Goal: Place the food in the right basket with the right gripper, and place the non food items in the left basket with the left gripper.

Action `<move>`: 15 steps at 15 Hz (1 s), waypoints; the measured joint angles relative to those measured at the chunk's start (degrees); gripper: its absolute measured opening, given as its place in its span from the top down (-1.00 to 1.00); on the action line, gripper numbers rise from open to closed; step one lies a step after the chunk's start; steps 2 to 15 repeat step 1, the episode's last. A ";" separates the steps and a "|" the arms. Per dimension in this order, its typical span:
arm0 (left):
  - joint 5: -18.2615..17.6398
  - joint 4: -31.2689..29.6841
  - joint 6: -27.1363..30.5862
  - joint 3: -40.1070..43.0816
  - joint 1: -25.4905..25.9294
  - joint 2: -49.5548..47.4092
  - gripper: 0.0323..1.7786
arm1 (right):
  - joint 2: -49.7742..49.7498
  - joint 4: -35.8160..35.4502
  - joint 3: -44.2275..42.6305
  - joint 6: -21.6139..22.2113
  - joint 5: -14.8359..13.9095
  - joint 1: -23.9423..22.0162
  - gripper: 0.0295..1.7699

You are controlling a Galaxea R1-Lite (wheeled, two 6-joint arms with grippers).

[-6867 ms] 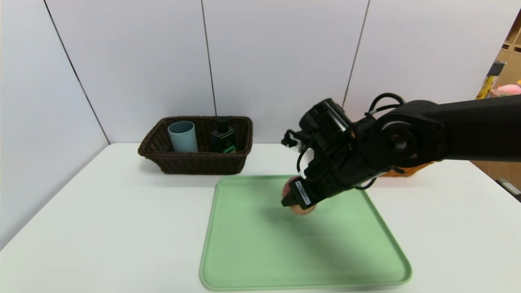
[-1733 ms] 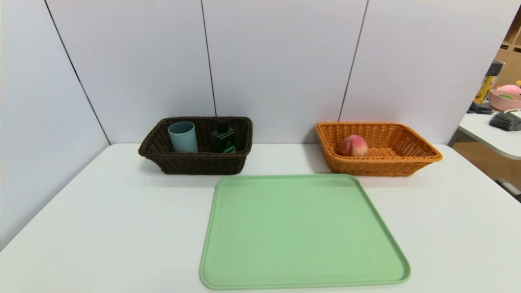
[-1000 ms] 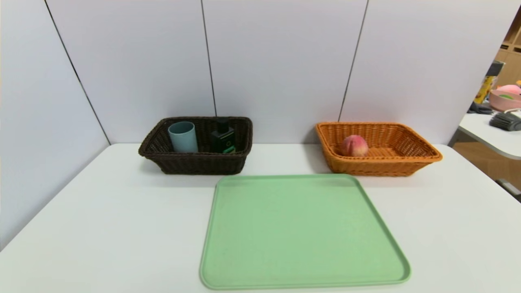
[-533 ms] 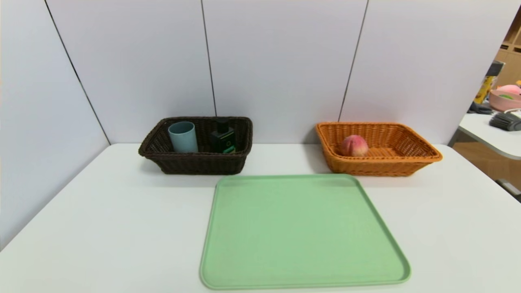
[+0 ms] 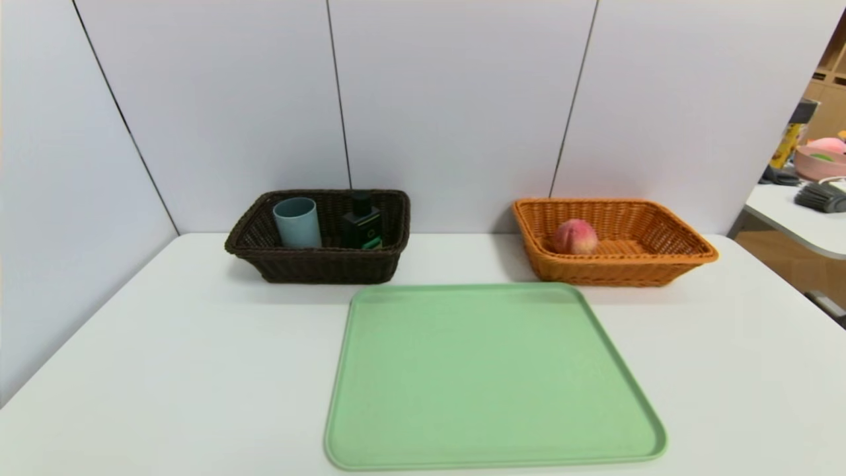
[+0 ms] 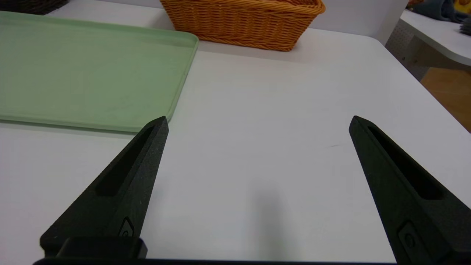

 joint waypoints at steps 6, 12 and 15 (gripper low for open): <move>0.02 0.02 0.00 0.00 0.00 0.00 -0.90 | 0.00 0.10 0.00 0.39 0.07 0.00 -0.91; 0.02 0.02 0.00 0.00 0.00 0.00 -0.90 | 0.00 0.10 0.00 0.39 0.07 0.00 -0.91; 0.02 0.02 0.00 0.00 0.00 0.00 -0.90 | 0.00 0.10 0.00 0.39 0.07 0.00 -0.91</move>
